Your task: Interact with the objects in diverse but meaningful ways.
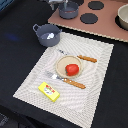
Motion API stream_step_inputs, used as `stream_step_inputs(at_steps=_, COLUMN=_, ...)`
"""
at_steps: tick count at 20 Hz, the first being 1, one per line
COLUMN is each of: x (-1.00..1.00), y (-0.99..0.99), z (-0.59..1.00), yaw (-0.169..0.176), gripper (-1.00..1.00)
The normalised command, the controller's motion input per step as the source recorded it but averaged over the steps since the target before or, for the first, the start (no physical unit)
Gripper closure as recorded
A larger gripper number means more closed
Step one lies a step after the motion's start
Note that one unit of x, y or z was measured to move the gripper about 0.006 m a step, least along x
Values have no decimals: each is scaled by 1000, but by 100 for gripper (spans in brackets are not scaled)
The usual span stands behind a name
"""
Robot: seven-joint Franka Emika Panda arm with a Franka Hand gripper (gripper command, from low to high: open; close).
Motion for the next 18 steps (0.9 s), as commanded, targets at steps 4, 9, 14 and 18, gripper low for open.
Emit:
stream_step_inputs(at_steps=4, x=-175, y=229, z=-206, yaw=0, gripper=100)
stream_step_inputs(at_steps=9, x=-190, y=207, z=-191, yaw=0, gripper=100)
stream_step_inputs(at_steps=14, x=49, y=261, z=555, yaw=-8, gripper=100)
stream_step_inputs(at_steps=18, x=539, y=343, z=1000, yaw=-39, gripper=100)
